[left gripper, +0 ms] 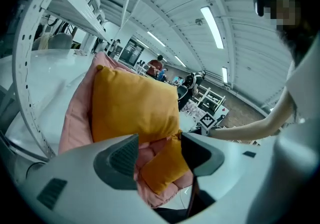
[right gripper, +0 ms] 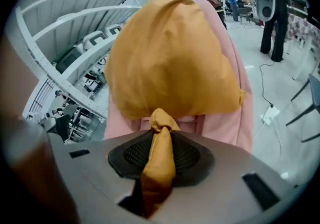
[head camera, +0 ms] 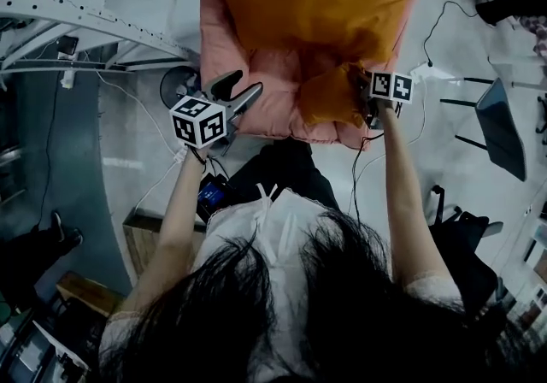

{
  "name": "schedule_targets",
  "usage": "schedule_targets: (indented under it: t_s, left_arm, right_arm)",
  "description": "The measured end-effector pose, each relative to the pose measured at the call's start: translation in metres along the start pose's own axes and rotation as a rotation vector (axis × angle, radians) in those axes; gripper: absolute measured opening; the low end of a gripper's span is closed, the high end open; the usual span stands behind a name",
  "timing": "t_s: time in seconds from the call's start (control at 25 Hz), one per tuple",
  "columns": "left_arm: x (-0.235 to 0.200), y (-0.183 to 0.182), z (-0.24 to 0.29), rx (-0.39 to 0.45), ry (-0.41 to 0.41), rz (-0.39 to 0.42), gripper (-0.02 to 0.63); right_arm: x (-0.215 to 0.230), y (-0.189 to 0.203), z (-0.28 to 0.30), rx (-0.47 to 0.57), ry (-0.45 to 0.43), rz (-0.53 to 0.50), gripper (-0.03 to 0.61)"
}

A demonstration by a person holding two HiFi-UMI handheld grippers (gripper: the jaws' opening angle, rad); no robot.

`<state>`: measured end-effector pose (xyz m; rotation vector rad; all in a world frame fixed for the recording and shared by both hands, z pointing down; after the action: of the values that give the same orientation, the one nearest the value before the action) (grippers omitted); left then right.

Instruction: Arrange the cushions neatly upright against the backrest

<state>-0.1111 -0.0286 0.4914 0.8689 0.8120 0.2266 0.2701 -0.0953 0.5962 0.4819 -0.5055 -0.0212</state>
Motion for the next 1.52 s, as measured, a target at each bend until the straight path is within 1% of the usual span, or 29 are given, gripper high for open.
schedule_targets:
  t_s: [0.2,0.44,0.52,0.64,0.72,0.76,0.88,1.0,1.08,1.16,1.24,1.32,1.44,1.52]
  left_arm:
    - [-0.004,0.010,-0.011,-0.018,0.003,-0.006,0.259]
    - [0.006,0.025,-0.015,-0.042,0.054,-0.018,0.259]
    - [0.007,0.029,-0.017,-0.049,0.069,-0.021,0.259]
    - [0.005,0.036,-0.018,-0.068,0.120,-0.036,0.261]
    - [-0.001,0.039,-0.017,-0.083,0.155,-0.069,0.280]
    - [-0.005,0.041,-0.016,-0.088,0.168,-0.090,0.301]
    - [-0.023,0.041,-0.016,-0.063,0.185,-0.172,0.336]
    - [-0.037,0.037,-0.010,-0.006,0.226,-0.287,0.348]
    - [-0.040,0.033,-0.002,0.026,0.252,-0.344,0.352]
    - [-0.041,0.032,0.009,0.038,0.258,-0.381,0.354]
    - [-0.039,0.035,0.020,0.026,0.272,-0.400,0.356]
    - [-0.034,0.035,0.029,0.026,0.317,-0.419,0.359]
    - [-0.024,0.030,0.036,0.073,0.416,-0.463,0.359]
    - [-0.019,0.031,0.039,0.082,0.461,-0.521,0.359]
  right_arm:
    - [-0.046,0.010,-0.027,0.058,-0.134,-0.143,0.110]
    - [-0.109,0.003,-0.079,0.134,-0.264,-0.393,0.110]
    - [-0.128,-0.003,-0.100,0.174,-0.308,-0.446,0.110]
    - [-0.151,-0.010,-0.136,0.264,-0.379,-0.496,0.110]
    - [-0.163,-0.013,-0.161,0.323,-0.425,-0.526,0.110]
    - [-0.169,-0.015,-0.173,0.348,-0.446,-0.547,0.110]
    - [-0.191,-0.018,-0.207,0.403,-0.492,-0.629,0.110]
    - [-0.212,-0.021,-0.236,0.435,-0.512,-0.721,0.110]
    - [-0.224,-0.021,-0.254,0.455,-0.519,-0.773,0.110]
    - [-0.234,-0.021,-0.271,0.478,-0.521,-0.813,0.110]
    - [-0.242,-0.020,-0.286,0.500,-0.521,-0.843,0.110]
    - [-0.247,-0.019,-0.298,0.515,-0.521,-0.871,0.110]
    - [-0.249,-0.018,-0.309,0.528,-0.517,-0.901,0.110]
    - [-0.248,-0.019,-0.314,0.534,-0.518,-0.907,0.110]
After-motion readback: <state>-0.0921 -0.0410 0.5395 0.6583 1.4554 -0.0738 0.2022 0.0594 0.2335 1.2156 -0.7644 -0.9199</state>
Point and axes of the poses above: the fingertips, and each gripper's own axes: z forward along the fingers, x to its right, y out of its underside, the point moved 8 cm from there along -z, backward along the fingers, and after that the axes turned 4 degrees about x, right-handed, at the moved point
